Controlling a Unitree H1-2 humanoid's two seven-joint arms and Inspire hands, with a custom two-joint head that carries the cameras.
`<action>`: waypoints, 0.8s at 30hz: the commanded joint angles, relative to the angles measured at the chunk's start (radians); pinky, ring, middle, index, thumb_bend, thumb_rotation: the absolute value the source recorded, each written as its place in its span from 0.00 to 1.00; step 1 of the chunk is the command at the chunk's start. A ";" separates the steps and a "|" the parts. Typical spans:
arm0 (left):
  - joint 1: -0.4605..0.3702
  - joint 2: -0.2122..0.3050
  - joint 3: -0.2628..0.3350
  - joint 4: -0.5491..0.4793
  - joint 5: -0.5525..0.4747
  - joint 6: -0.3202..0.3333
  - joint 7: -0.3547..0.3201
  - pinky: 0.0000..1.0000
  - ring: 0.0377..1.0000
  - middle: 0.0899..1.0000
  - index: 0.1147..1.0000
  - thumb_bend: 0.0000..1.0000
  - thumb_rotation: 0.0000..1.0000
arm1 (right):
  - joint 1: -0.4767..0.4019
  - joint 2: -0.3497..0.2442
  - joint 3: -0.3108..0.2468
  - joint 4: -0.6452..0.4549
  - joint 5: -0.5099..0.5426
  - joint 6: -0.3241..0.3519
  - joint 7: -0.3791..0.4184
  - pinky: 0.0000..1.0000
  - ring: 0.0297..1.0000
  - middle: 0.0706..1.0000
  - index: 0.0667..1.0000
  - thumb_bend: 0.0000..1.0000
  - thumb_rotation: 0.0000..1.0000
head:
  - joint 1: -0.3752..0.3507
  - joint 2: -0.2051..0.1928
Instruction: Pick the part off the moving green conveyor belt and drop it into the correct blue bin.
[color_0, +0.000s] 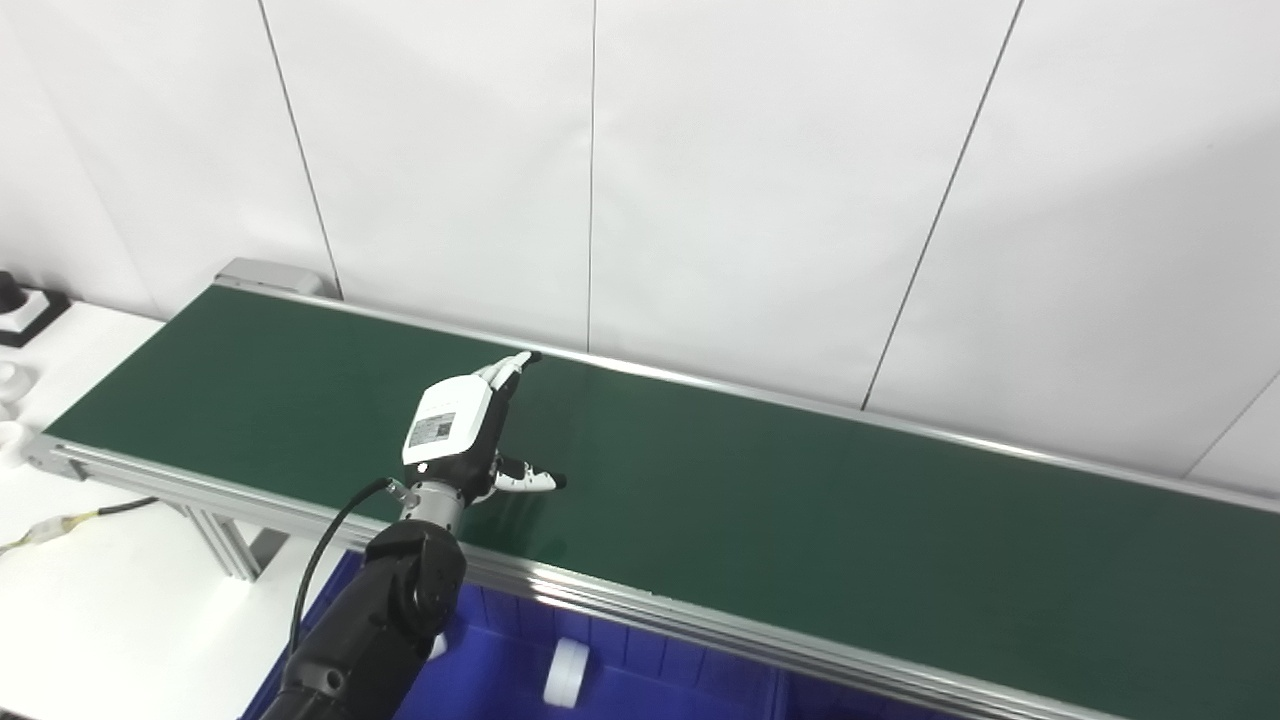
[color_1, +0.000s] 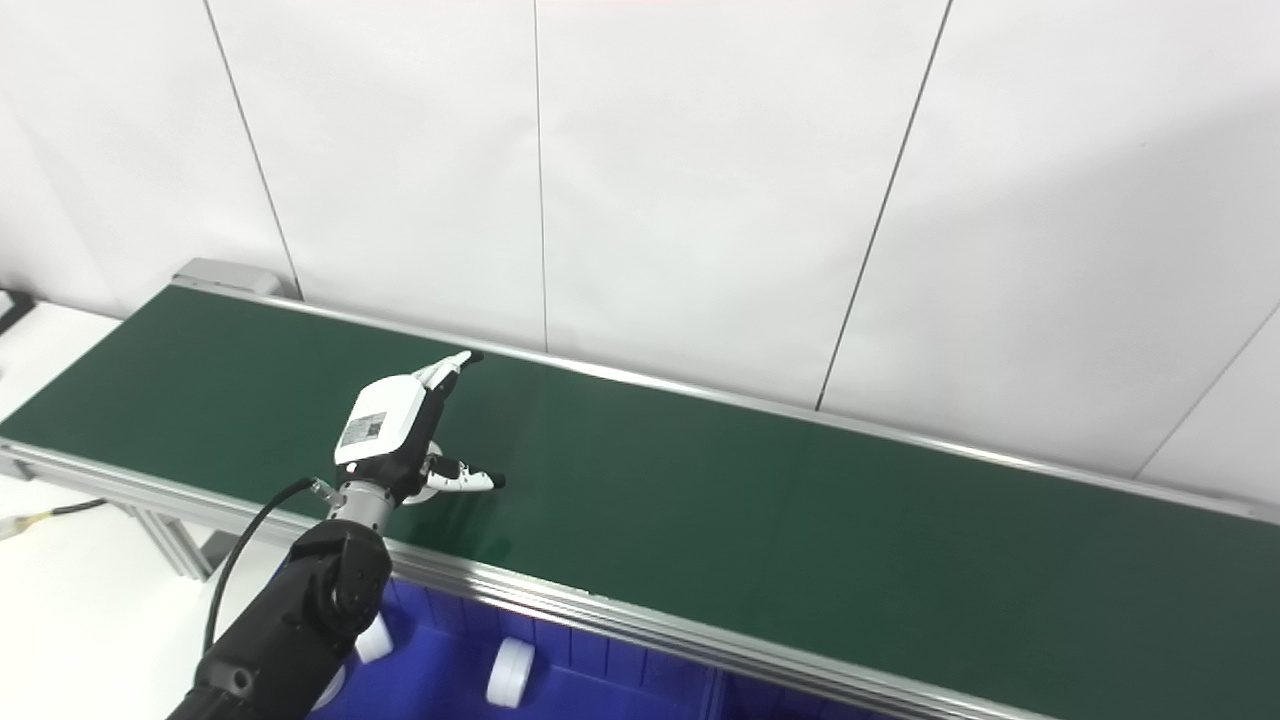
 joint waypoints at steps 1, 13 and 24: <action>-0.051 0.027 -0.002 -0.003 0.002 0.022 0.026 0.84 0.89 0.90 0.89 0.83 0.19 | -0.005 -0.007 -0.003 -0.023 0.000 -0.037 -0.030 0.68 0.69 0.65 0.74 0.85 0.10 | -0.002 0.001; -0.063 0.030 -0.024 0.080 -0.018 0.095 0.015 0.92 0.93 0.94 0.94 0.86 0.19 | 0.001 -0.003 -0.002 -0.036 -0.004 -0.029 -0.026 0.67 0.68 0.65 0.75 0.84 0.11 | -0.007 0.005; -0.077 0.027 -0.058 0.113 -0.009 0.221 0.004 0.86 0.87 0.90 0.91 0.83 0.18 | 0.006 -0.003 -0.002 -0.048 -0.002 -0.027 -0.022 0.67 0.68 0.65 0.75 0.84 0.11 | -0.006 0.013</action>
